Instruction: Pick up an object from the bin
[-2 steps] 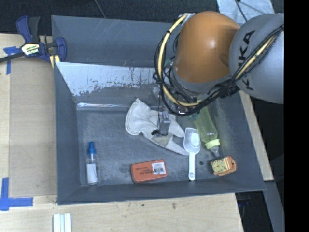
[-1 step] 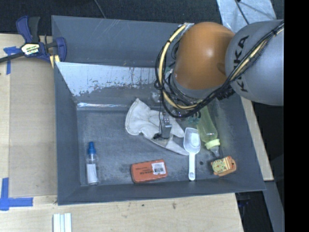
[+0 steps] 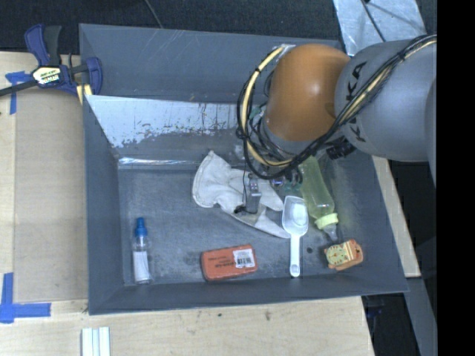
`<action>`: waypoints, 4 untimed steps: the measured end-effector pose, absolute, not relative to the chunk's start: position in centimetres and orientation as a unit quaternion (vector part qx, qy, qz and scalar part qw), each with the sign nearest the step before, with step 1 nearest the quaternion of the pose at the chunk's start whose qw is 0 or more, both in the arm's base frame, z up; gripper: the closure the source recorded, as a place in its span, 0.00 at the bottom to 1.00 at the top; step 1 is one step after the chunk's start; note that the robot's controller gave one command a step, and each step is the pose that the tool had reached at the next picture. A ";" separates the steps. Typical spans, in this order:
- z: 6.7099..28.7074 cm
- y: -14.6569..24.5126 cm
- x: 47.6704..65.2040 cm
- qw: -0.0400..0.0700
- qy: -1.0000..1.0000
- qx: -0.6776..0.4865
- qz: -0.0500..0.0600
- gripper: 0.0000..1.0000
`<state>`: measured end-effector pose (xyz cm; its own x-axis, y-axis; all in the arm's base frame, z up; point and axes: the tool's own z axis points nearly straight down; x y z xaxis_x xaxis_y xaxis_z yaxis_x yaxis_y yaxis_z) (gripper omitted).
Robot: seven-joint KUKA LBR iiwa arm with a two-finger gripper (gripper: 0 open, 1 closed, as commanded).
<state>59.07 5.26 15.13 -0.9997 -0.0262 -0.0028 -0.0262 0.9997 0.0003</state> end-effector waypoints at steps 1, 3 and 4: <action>8.5 6.8 57.8 0.003 1.000 -0.009 0.001 1.00; 7.6 5.8 60.0 0.002 1.000 -0.008 0.001 1.00; 7.3 5.9 61.0 0.002 1.000 -0.010 0.000 1.00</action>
Offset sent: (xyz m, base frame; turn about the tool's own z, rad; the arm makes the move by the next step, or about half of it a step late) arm 0.0000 0.0000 0.0000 0.0000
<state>61.05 5.93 7.29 -0.9998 -0.0202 -0.0042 -0.0202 0.9998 0.0000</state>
